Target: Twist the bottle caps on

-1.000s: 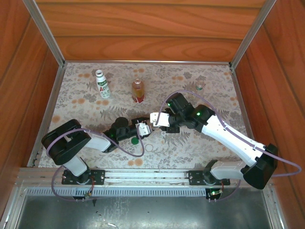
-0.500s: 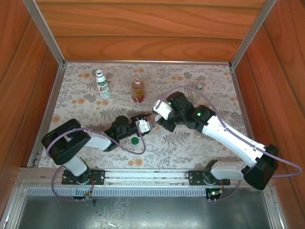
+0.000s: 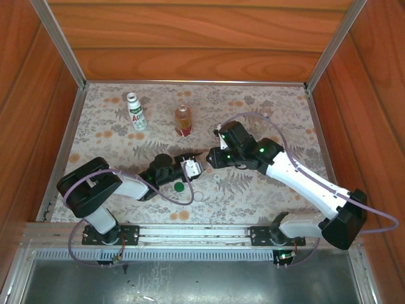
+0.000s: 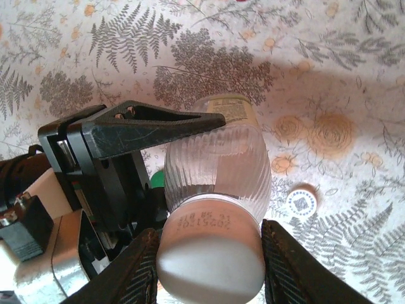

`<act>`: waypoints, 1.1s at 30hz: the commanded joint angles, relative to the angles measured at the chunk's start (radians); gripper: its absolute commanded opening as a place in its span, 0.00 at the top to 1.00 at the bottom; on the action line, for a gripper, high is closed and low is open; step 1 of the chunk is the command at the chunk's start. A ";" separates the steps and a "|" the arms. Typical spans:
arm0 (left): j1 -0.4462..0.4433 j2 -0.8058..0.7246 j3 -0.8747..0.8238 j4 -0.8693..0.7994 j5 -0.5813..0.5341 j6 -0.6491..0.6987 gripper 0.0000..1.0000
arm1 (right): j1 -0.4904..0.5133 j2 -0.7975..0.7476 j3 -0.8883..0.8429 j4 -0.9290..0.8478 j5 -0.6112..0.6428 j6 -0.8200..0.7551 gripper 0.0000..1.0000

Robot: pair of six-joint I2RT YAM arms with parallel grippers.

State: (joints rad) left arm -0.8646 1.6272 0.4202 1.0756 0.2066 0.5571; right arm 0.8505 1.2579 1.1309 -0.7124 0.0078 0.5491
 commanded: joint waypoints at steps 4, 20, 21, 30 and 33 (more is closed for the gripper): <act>0.001 -0.020 0.000 0.017 0.054 -0.035 0.45 | 0.005 -0.075 0.016 0.078 -0.125 -0.230 0.44; 0.183 -0.159 0.048 0.005 0.722 -0.512 0.45 | 0.005 -0.391 -0.223 0.396 -0.342 -0.984 0.23; 0.183 -0.161 0.055 0.003 0.737 -0.516 0.45 | 0.005 -0.380 -0.220 0.398 -0.344 -0.986 0.24; 0.183 -0.143 0.074 -0.003 0.789 -0.495 0.43 | 0.004 -0.265 -0.207 0.478 -0.332 -0.893 0.38; 0.189 -0.132 0.081 -0.003 0.784 -0.492 0.43 | 0.000 -0.246 -0.205 0.472 -0.347 -0.915 0.57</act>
State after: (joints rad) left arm -0.6868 1.4864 0.4721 1.0687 0.9543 0.0711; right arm 0.8501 1.0050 0.9115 -0.2703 -0.3145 -0.3641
